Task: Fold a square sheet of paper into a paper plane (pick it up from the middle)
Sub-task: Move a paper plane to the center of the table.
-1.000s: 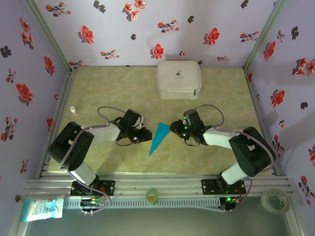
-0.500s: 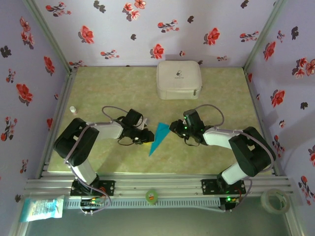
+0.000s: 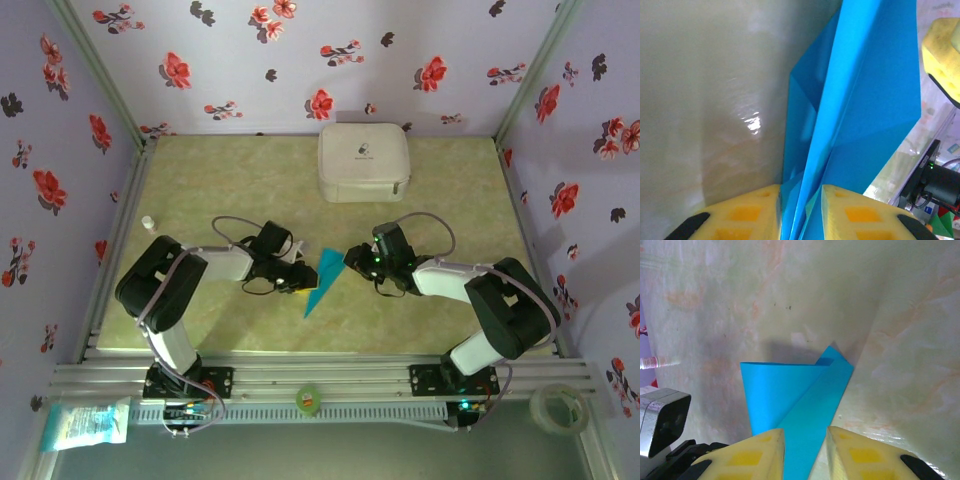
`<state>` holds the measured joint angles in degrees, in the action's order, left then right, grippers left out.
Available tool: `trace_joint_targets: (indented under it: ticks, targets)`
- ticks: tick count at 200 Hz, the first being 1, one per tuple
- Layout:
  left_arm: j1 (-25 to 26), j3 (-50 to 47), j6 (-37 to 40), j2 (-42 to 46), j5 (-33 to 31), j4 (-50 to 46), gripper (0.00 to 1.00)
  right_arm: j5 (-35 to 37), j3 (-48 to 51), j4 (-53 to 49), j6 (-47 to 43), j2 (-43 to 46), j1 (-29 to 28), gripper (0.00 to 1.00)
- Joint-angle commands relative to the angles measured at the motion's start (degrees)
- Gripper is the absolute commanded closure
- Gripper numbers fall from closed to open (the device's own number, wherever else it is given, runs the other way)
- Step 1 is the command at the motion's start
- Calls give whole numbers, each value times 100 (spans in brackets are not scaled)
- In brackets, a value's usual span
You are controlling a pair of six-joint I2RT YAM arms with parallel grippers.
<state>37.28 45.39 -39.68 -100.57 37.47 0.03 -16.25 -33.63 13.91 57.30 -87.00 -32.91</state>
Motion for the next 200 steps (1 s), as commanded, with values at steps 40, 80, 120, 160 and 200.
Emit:
trace_joint_targets:
  ticks: [40,80,120,160,200]
  targets:
    - [78,24,16,-169,383,425,84,78,67,114,71,-29,-40,72]
    - [125,-94,-6,289,54,576,95,92,-20,-125,19,134,-40,72]
    - [481,78,-38,1271,-2785,-1050,100,202,-83,-417,-39,447,-40,71]
    - [705,537,45,1351,-3844,-2040,100,-18,-140,41,286,384,-138,68]
    - [830,674,-58,1135,-3880,-2138,100,-101,-506,336,484,-36,-514,66]
